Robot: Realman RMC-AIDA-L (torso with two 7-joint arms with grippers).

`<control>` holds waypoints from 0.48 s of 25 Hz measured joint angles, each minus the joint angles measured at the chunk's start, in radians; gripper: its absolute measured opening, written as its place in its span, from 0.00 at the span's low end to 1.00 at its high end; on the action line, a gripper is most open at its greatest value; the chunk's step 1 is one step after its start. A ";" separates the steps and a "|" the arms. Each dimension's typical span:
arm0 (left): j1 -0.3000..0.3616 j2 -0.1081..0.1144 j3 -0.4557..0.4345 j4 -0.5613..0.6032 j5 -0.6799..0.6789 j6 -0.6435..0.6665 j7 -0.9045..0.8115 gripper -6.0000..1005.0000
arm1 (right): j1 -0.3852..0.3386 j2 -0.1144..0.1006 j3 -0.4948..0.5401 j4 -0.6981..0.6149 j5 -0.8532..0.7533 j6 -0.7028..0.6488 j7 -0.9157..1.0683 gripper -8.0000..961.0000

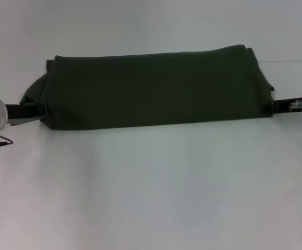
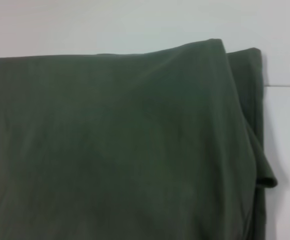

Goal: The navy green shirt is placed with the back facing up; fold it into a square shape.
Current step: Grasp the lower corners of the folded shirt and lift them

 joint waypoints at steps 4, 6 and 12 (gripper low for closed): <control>-0.001 0.001 0.000 0.000 0.000 0.000 0.000 0.01 | -0.002 -0.013 0.000 -0.001 0.002 -0.021 0.000 0.23; -0.002 0.002 0.000 0.000 0.000 0.002 -0.001 0.01 | -0.003 -0.018 0.001 -0.002 0.002 -0.029 0.000 0.17; -0.003 0.007 -0.005 0.002 0.000 0.021 -0.002 0.01 | -0.014 -0.030 0.008 -0.023 0.003 -0.079 0.000 0.05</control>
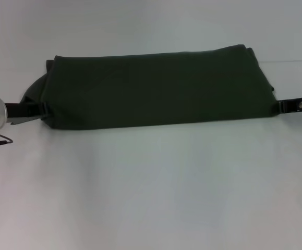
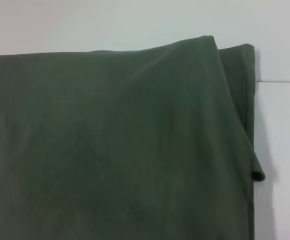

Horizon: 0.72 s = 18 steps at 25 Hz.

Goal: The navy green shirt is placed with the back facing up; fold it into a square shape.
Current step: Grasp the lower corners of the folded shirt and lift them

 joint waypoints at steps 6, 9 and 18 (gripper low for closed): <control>0.000 0.001 -0.001 0.010 0.000 0.010 0.000 0.01 | -0.009 -0.002 0.001 -0.016 0.001 -0.025 0.000 0.05; 0.002 0.000 -0.001 0.012 0.000 0.011 0.000 0.01 | -0.014 -0.007 0.000 -0.029 0.000 -0.038 0.007 0.05; 0.002 -0.001 -0.001 0.012 0.000 0.011 0.007 0.01 | -0.013 -0.028 -0.007 -0.065 -0.016 -0.066 0.074 0.07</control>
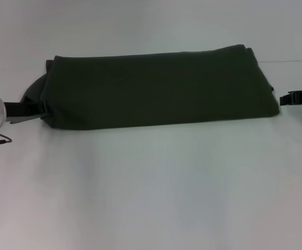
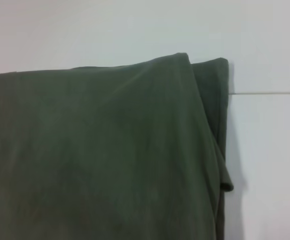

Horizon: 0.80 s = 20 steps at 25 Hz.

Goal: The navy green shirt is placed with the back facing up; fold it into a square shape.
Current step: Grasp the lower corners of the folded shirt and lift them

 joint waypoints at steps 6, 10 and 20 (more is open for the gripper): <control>0.000 -0.002 0.002 0.000 0.000 -0.005 0.002 0.01 | 0.014 0.009 -0.001 0.013 -0.020 0.031 -0.007 0.23; 0.000 -0.003 0.003 0.000 0.000 -0.006 0.002 0.01 | 0.027 0.015 -0.018 0.045 -0.029 0.071 -0.009 0.37; -0.001 -0.003 0.001 0.000 0.000 -0.006 0.002 0.01 | 0.044 0.036 -0.040 0.110 -0.029 0.188 -0.012 0.54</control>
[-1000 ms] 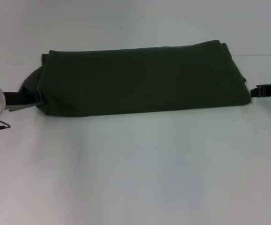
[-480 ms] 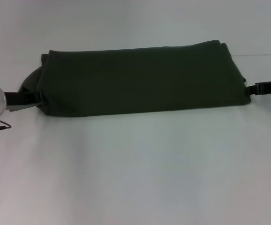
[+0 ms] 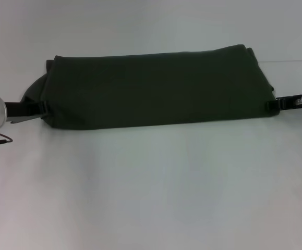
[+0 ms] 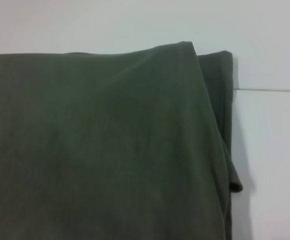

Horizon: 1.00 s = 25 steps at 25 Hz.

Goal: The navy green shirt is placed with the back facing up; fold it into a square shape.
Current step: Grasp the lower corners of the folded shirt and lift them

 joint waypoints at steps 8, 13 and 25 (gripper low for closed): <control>-0.001 0.001 0.000 0.000 0.000 0.001 0.000 0.01 | 0.005 0.024 -0.008 0.003 0.006 0.047 -0.002 0.54; -0.001 0.002 -0.001 0.000 0.000 0.003 0.000 0.01 | 0.009 0.029 -0.009 0.025 0.007 0.075 -0.003 0.54; -0.002 0.003 -0.001 0.000 0.000 0.003 0.001 0.01 | 0.004 0.033 -0.002 0.036 0.029 0.082 -0.021 0.44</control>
